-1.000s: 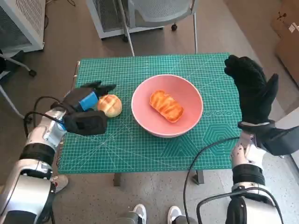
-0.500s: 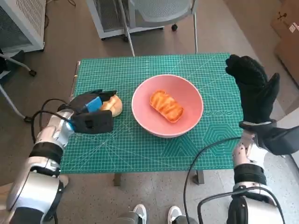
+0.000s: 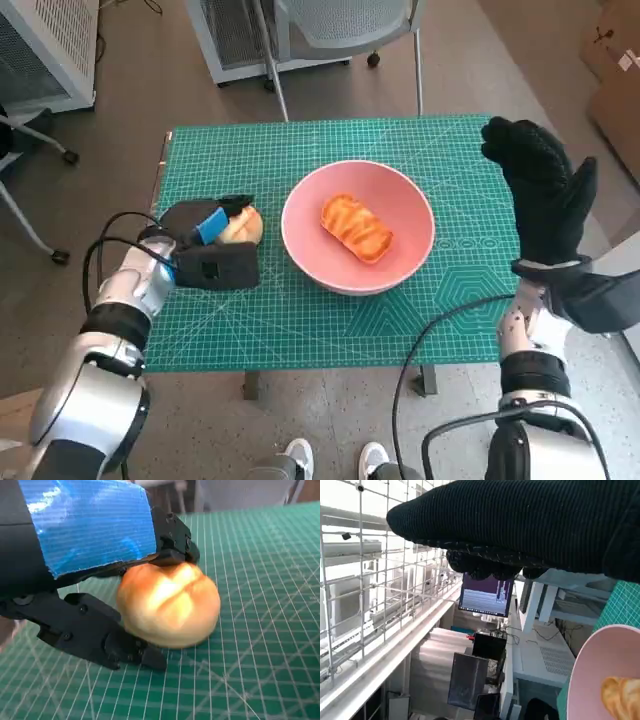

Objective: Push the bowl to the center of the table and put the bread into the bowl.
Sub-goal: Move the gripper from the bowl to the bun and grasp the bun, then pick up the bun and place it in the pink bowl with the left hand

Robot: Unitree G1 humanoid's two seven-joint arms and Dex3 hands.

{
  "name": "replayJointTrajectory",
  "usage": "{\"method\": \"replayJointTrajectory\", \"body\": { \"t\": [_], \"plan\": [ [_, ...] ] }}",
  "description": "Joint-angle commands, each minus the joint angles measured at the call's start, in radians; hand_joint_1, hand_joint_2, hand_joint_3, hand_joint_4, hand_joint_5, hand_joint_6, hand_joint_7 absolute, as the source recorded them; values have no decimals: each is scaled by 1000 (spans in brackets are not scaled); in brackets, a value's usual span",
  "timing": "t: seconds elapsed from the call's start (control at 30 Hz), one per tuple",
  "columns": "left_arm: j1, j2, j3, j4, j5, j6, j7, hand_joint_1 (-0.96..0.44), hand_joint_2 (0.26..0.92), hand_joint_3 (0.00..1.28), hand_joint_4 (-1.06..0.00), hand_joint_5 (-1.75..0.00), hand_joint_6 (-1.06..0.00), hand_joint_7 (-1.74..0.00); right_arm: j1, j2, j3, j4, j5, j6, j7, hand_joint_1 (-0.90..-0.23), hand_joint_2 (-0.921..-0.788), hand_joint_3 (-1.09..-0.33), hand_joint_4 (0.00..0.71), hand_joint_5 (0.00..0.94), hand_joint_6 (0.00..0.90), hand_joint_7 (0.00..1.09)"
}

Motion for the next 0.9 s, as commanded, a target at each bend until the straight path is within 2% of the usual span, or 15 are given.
{"method": "replayJointTrajectory", "body": {
  "t": [0.03,0.4,0.67,0.9],
  "plan": [
    [12,6,-22,7,23,-40,57,0,919,63,-681,-1095,-648,-1168,21,-8,0,-3,0,10,14,-610,-921,-644,201,3,281,3],
    [-7,30,-3,-15,1,-98,78,1,920,62,-674,-1099,-661,-1204,26,-5,-2,-16,7,14,23,-619,-921,-644,200,1,281,2],
    [-25,72,30,-91,-21,-162,84,1,920,64,-669,-1110,-662,-1197,27,-4,-4,-21,12,19,31,-617,-921,-646,201,1,281,2],
    [-14,126,104,-290,-61,-216,83,1,920,65,-653,-1123,-675,-1188,31,1,-2,-28,7,16,25,-619,-921,-648,198,0,281,2]
  ]
}}
